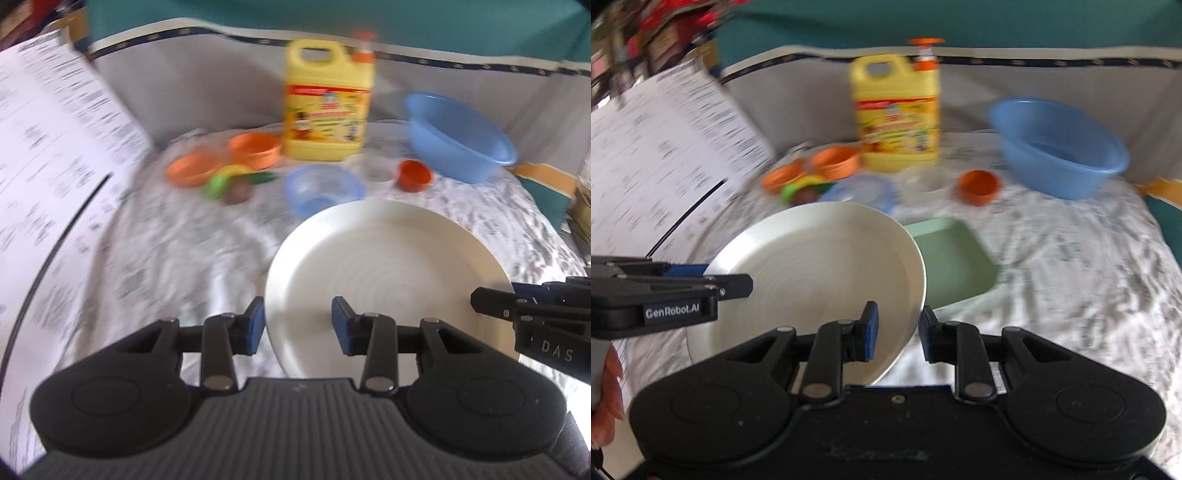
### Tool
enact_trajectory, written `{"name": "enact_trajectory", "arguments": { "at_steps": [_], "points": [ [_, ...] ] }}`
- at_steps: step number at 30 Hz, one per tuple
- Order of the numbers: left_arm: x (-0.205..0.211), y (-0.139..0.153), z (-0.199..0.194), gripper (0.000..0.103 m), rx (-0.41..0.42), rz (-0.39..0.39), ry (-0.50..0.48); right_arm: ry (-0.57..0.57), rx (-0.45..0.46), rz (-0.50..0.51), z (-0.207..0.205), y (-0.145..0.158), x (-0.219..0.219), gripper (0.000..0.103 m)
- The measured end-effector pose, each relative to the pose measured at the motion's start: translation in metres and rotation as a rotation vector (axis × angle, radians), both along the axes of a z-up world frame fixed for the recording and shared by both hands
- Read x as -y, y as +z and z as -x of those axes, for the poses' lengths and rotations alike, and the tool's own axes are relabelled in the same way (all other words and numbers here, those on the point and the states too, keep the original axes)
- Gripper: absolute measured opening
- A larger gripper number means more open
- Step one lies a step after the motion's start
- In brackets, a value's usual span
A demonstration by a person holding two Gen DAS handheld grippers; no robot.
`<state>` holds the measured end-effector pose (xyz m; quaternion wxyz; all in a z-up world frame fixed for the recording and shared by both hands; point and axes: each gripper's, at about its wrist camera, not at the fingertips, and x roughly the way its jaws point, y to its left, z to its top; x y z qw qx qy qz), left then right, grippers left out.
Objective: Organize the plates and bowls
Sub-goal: 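Carry the white plate with both tools, lower it onto the cloth, open both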
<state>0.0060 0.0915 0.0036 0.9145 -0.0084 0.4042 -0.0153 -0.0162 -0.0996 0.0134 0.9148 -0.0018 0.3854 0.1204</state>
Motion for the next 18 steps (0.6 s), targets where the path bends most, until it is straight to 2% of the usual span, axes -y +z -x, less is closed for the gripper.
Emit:
{"name": "enact_trajectory", "arguments": {
  "at_steps": [10,18],
  "points": [
    [-0.078,-0.032,0.06,0.038,-0.061,0.045,0.139,0.19,-0.051,0.078,0.027,-0.022,-0.087,0.024],
    [-0.112,-0.057,0.078,0.038,-0.102,0.07,0.199,0.269,-0.088,0.12,0.034,-0.041,-0.125,0.024]
  ]
}}
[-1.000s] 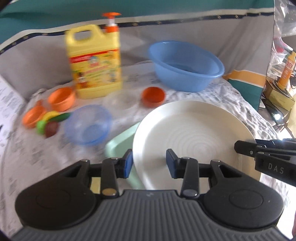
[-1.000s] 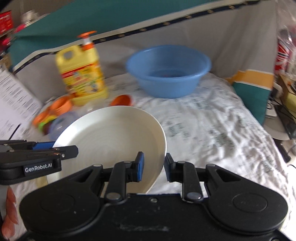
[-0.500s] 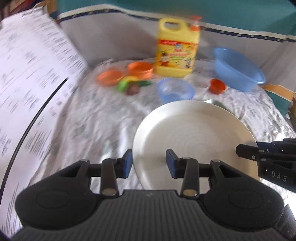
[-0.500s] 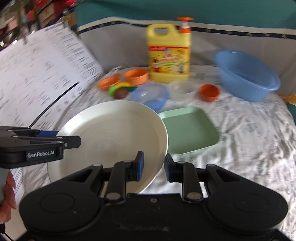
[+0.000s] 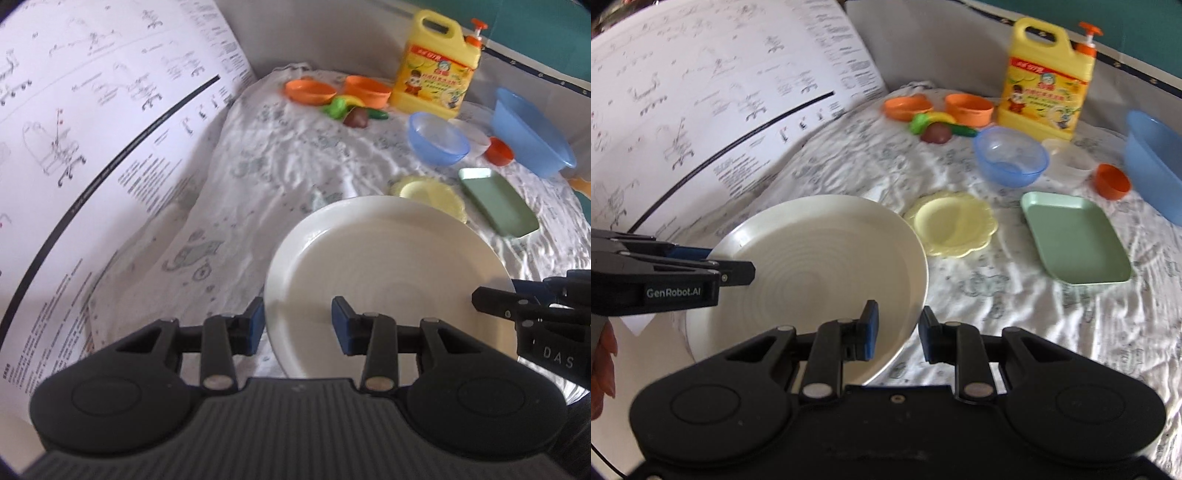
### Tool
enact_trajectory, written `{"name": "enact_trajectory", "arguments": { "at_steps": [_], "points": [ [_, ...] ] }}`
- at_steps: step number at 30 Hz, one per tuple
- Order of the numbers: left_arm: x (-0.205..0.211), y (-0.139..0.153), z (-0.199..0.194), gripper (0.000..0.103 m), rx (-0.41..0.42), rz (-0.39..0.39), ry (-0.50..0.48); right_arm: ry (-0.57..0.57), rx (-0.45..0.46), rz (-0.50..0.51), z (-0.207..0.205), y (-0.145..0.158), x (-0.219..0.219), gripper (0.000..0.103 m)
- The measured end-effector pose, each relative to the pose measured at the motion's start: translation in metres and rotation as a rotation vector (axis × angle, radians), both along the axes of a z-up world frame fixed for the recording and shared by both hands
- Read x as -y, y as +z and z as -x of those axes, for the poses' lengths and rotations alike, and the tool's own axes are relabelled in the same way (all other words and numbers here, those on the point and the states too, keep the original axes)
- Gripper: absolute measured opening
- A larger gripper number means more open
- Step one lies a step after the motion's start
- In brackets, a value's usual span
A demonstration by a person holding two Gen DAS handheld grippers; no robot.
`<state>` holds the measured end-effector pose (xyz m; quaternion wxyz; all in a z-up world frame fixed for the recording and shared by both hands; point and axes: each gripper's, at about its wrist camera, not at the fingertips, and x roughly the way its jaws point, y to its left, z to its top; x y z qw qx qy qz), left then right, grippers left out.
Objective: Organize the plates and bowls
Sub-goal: 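Carry the white plate with both tools, lower it onto the cloth, open both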
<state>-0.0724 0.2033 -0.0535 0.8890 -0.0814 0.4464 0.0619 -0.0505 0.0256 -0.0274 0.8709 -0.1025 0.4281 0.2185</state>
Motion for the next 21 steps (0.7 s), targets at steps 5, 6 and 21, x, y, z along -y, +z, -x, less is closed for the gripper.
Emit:
{"name": "enact_trajectory", "arguments": {
  "at_steps": [5,6,21],
  "points": [
    [0.001,-0.011,-0.004,0.038,-0.013,-0.009,-0.013,-0.001,-0.023,0.016,-0.005,-0.011,-0.001,0.024],
    [0.001,-0.013,-0.005,0.038,-0.016,-0.005,-0.016,-0.006,-0.028,0.018,-0.007,-0.013,-0.001,0.024],
    [0.015,-0.031,-0.022,0.048,-0.034,-0.027,-0.04,-0.026,-0.067,0.028,-0.015,-0.035,0.009,0.025]
  ]
}}
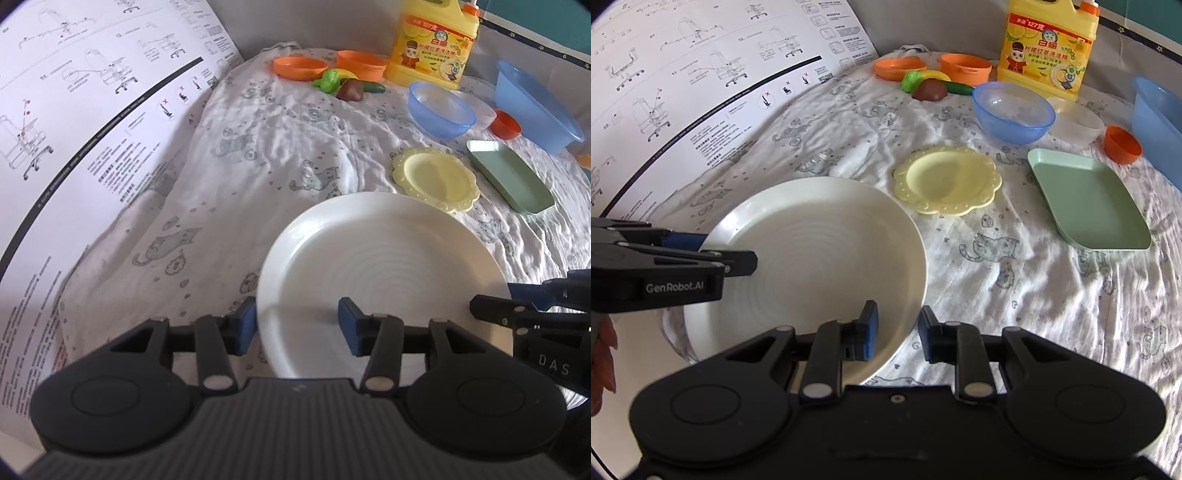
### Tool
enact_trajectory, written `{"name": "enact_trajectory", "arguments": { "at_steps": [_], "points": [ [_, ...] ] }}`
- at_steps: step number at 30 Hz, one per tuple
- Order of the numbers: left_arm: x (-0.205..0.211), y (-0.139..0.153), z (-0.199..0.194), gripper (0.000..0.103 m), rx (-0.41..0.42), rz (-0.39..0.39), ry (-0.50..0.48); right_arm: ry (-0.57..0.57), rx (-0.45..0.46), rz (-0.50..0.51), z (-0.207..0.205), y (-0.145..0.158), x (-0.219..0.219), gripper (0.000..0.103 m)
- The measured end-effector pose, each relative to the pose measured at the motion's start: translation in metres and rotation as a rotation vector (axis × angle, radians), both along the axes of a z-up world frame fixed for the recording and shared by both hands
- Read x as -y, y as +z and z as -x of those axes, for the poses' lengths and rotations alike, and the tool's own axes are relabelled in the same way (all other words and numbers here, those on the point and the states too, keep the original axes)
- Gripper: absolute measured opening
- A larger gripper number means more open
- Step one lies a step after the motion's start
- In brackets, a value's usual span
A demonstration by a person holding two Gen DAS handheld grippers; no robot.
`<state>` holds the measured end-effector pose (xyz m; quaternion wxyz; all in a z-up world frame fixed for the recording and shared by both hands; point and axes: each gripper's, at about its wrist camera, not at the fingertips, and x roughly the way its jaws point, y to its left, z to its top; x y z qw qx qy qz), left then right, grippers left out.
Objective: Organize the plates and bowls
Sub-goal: 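Carry the white plate with both tools, lower it onto the cloth, open both, then move both tools over to the green square tray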
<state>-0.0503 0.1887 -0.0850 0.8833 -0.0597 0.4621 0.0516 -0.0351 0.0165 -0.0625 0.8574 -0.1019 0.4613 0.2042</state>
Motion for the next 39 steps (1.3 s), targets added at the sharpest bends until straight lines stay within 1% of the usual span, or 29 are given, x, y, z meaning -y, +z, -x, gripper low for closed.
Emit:
{"name": "enact_trajectory", "arguments": {
  "at_steps": [3,4,5,6,7,8,9,10,11,12,13,14,16,18,21,24,28,33,36,39],
  "points": [
    [0.002,0.0,-0.002,0.05,0.0,-0.001,-0.002,-0.004,-0.003,-0.005,0.0,0.0,0.001,0.027],
    [0.002,0.0,-0.002,0.05,-0.001,-0.001,-0.003,-0.007,-0.004,-0.006,0.0,0.001,0.001,0.031],
    [0.002,0.0,-0.002,0.051,-0.002,-0.001,-0.004,-0.01,-0.005,-0.007,-0.001,0.001,0.002,0.04],
    [0.002,0.0,-0.002,0.053,-0.003,-0.002,-0.005,-0.013,-0.005,-0.008,-0.001,0.001,0.002,0.045],
    [0.003,0.0,-0.002,0.054,-0.004,-0.003,-0.007,-0.015,-0.003,-0.011,0.0,0.002,0.003,0.055],
    [0.003,0.0,-0.002,0.058,-0.006,-0.003,-0.01,-0.017,0.0,-0.015,0.001,0.003,0.004,0.063],
    [0.004,0.0,-0.002,0.063,-0.008,-0.004,-0.013,-0.019,0.003,-0.021,0.001,0.004,0.005,0.066],
    [0.005,0.001,-0.002,0.067,-0.008,-0.009,-0.018,-0.022,0.005,-0.027,0.002,0.006,0.007,0.075],
    [0.007,0.001,-0.001,0.078,-0.007,-0.019,-0.021,-0.026,0.006,-0.034,0.002,0.008,0.008,0.084],
    [0.008,0.002,-0.001,0.093,-0.002,-0.032,-0.021,-0.032,0.001,-0.042,0.001,0.01,0.01,0.089],
    [0.01,0.005,0.0,0.1,0.009,-0.05,-0.014,-0.039,-0.014,-0.056,0.0,0.012,0.013,0.1],
    [0.01,0.008,0.002,0.103,0.022,-0.062,-0.005,-0.047,-0.027,-0.076,-0.001,0.014,0.016,0.103],
    [0.01,0.014,0.002,0.103,0.038,-0.072,0.009,-0.065,-0.043,-0.118,-0.002,0.017,0.025,0.103],
    [0.007,0.018,0.0,0.103,0.039,-0.063,0.029,-0.084,-0.051,-0.132,-0.004,0.019,0.031,0.103],
    [0.004,0.025,-0.002,0.103,0.052,-0.052,0.053,-0.112,-0.041,-0.153,-0.004,0.023,0.043,0.103],
    [0.008,0.03,-0.005,0.103,0.063,-0.048,0.053,-0.142,-0.028,-0.178,-0.004,0.026,0.055,0.103],
    [0.022,0.037,-0.013,0.103,0.075,-0.044,0.032,-0.169,0.006,-0.208,-0.003,0.028,0.073,0.103],
    [0.043,0.047,-0.027,0.103,0.094,-0.006,-0.01,-0.223,0.072,-0.179,-0.006,0.027,0.1,0.103],
    [0.061,0.051,-0.038,0.103,0.102,-0.002,-0.045,-0.273,0.055,-0.203,-0.012,0.025,0.122,0.103],
    [0.079,0.052,-0.051,0.103,0.102,0.003,-0.074,-0.338,0.038,-0.194,-0.022,0.024,0.145,0.103]
  ]
}}
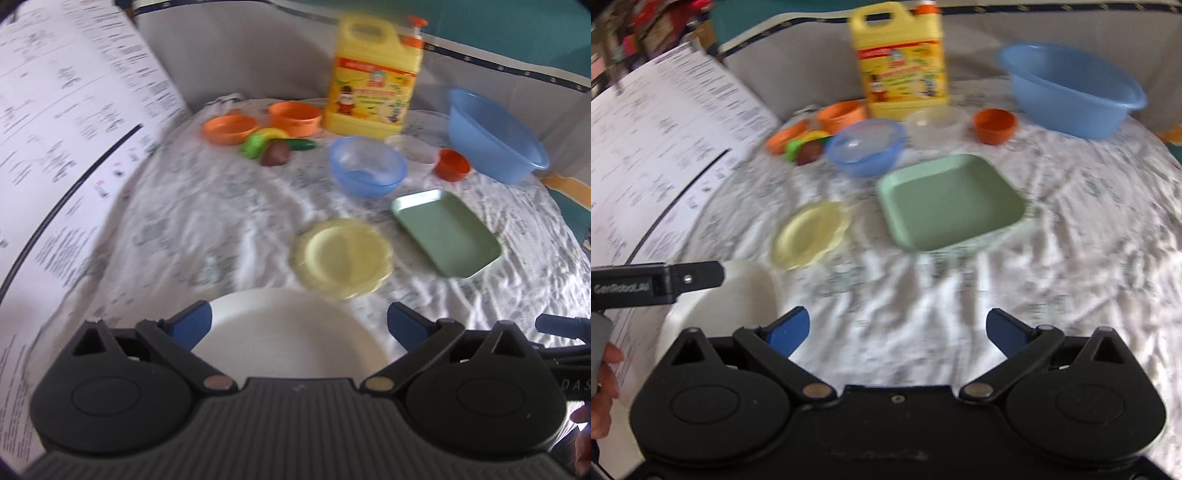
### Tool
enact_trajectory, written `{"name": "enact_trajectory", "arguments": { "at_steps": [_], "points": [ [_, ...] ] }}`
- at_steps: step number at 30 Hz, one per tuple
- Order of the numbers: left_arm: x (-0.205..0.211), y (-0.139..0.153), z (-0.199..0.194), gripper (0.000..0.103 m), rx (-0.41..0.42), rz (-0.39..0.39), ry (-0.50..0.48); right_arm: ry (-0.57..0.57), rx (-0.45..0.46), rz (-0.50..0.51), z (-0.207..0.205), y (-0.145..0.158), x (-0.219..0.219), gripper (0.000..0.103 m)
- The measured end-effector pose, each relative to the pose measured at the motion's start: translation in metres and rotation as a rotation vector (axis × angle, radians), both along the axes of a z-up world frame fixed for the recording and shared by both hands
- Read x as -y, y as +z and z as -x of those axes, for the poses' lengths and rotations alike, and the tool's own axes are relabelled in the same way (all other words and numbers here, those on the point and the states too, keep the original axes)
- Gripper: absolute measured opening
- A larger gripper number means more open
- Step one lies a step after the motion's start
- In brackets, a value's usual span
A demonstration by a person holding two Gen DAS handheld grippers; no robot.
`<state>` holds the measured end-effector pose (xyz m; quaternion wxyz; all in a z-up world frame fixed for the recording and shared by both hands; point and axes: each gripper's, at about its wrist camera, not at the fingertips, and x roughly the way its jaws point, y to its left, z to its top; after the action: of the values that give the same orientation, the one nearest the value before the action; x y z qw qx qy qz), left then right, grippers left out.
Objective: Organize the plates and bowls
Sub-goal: 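Move both tools over to the green square tray, then close the right tool on the green tray rim while the left tool grips it too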
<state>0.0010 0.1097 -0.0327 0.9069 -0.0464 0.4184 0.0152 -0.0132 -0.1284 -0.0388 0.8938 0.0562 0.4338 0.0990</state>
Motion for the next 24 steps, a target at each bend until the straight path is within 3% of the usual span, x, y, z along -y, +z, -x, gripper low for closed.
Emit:
{"name": "enact_trajectory", "arguments": {
  "at_steps": [10,20,24],
  "points": [
    [0.069,-0.007,-0.05,0.103,-0.021,0.009,-0.107,-0.176,0.015,-0.067,-0.041,-0.002,0.084,0.102],
    [0.11,-0.029,-0.101,0.103,-0.071,0.015,-0.161,-0.191,0.054,-0.127,-0.104,-0.005,0.113,0.083],
    [0.117,-0.036,-0.121,0.093,-0.091,0.025,-0.179,-0.167,0.048,-0.142,-0.127,-0.015,0.11,0.071]
  ]
}}
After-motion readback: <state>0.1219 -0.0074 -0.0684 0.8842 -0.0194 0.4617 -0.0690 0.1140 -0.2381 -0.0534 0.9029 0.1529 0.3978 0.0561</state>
